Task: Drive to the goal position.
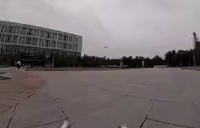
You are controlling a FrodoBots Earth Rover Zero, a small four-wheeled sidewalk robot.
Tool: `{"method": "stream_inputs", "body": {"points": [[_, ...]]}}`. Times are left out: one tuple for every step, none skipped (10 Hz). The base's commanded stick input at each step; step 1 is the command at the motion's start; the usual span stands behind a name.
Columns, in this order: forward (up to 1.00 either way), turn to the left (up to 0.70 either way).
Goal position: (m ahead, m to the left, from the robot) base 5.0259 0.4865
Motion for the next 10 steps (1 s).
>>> {"method": "stream_inputs", "body": {"points": [[0.70, 0.00], [0.70, 0.00], [0.70, 0.00], [0.70, 0.00], [0.70, 0.00], [0.70, 0.00], [0.70, 0.00], [0.70, 0.00], [0.70, 0.00], [0.70, -0.03]]}}
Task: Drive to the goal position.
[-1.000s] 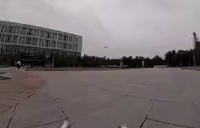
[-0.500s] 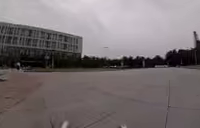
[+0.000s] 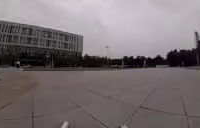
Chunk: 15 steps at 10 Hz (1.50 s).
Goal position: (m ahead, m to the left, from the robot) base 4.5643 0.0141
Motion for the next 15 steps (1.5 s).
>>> {"method": "stream_inputs", "body": {"points": [[0.70, -0.18], [0.70, -0.19], [0.70, -0.14], [0.70, -0.02], [0.70, 0.00], [0.70, 0.00], [0.70, 0.00], [0.70, 0.00], [0.70, 0.00], [0.70, 0.00], [0.70, 0.00], [0.70, 0.00], [0.70, 0.00], [0.70, 0.00], [0.70, 0.00]]}}
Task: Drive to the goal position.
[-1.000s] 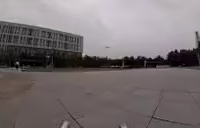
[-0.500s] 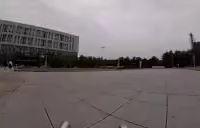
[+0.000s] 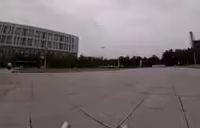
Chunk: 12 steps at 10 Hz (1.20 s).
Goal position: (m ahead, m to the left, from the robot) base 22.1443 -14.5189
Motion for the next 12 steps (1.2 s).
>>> {"method": "stream_inputs", "body": {"points": [[0.70, 0.00], [0.70, 0.00], [0.70, 0.00], [0.70, 0.00], [0.70, 0.00], [0.70, 0.00], [0.70, 0.00], [0.70, 0.00], [0.70, 0.00], [0.70, 0.00], [0.70, 0.00], [0.70, 0.00]]}}
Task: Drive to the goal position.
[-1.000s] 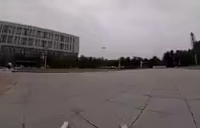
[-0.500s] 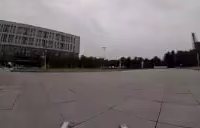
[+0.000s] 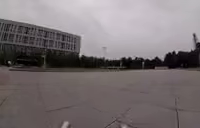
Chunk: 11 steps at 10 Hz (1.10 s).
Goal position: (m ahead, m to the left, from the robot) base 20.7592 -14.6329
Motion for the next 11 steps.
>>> {"method": "stream_inputs", "body": {"points": [[0.70, 0.00], [0.70, 0.00], [0.70, 0.00], [0.70, 0.00], [0.70, 0.00], [0.70, 0.00], [0.70, 0.00], [0.70, 0.00], [0.70, 0.00], [0.70, 0.00], [0.70, 0.00]]}}
